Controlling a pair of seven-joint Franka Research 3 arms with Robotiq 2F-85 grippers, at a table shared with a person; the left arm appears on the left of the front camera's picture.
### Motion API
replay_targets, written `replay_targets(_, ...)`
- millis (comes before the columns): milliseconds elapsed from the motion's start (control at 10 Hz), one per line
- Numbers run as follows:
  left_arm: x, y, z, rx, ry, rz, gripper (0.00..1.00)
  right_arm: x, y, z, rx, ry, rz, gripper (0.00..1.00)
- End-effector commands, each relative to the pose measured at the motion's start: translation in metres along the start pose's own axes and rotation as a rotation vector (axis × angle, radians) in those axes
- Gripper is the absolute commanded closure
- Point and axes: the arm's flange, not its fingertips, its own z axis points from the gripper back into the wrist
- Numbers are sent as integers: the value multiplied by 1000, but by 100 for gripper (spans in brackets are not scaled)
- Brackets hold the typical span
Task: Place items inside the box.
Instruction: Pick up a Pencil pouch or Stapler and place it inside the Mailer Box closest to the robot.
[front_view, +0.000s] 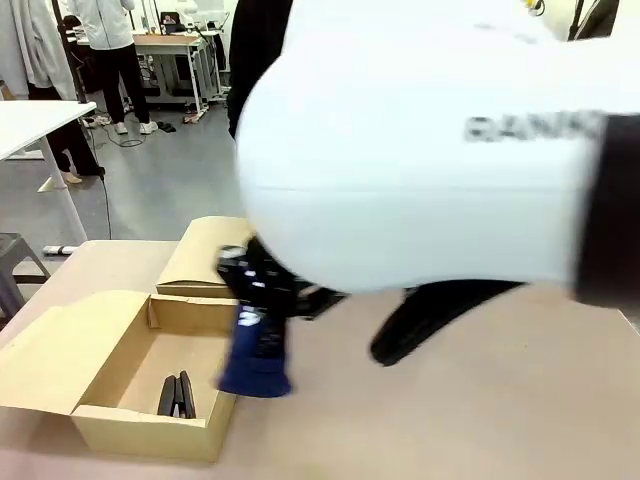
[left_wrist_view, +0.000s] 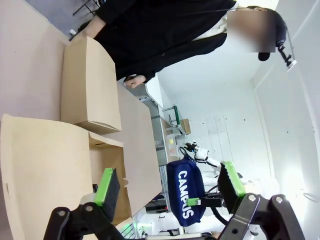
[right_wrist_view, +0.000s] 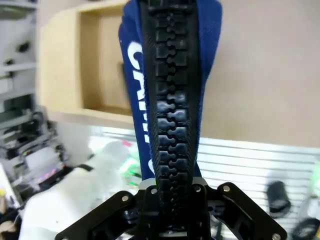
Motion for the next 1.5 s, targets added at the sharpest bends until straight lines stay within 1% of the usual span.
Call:
replay_targets(0, 0, -2, -1, -21, -9, -14, 0, 10, 51, -28, 183, 74, -135, 93)
replay_targets(100, 0, -2, -1, -21, -9, -14, 0, 9, 70, -45, 159, 51, -195, 93)
replay_targets(200, 0, -2, -1, -21, -9, -14, 0, 6, 83, -65, 89, 5, -193, 93)
replay_targets(300, 0, -2, -1, -21, -9, -14, 0, 5, 95, -83, 84, 15, -163, 93)
replay_targets(400, 0, -2, -1, -21, -9, -14, 0, 6, 104, -98, 90, -77, -116, 93)
replay_targets(500, 0, -2, -1, -21, -9, -14, 0, 4, 110, -107, 26, -97, -4, 93)
replay_targets(600, 0, -2, -1, -21, -9, -14, 0, -1, 64, -78, 112, 16, -133, 93)
replay_targets(700, 0, -2, -1, -21, -9, -14, 0, -4, 66, -92, 76, -26, -61, 93)
replay_targets(800, 0, -2, -1, -21, -9, -14, 0, 2, 65, -97, 83, -68, -28, 93)
replay_targets(900, 0, -2, -1, -21, -9, -14, 0, 8, 65, -104, 127, -89, -17, 93)
replay_targets(1100, 0, -2, -1, -21, -9, -14, 0, 19, 65, -123, 153, -135, 16, 93)
replay_targets(1300, 0, -2, -1, -21, -9, -14, 0, 29, 58, -143, 138, -121, 37, 93)
replay_targets(1400, 0, -2, -1, -21, -9, -14, 0, 30, 54, -150, 146, -97, 32, 93)
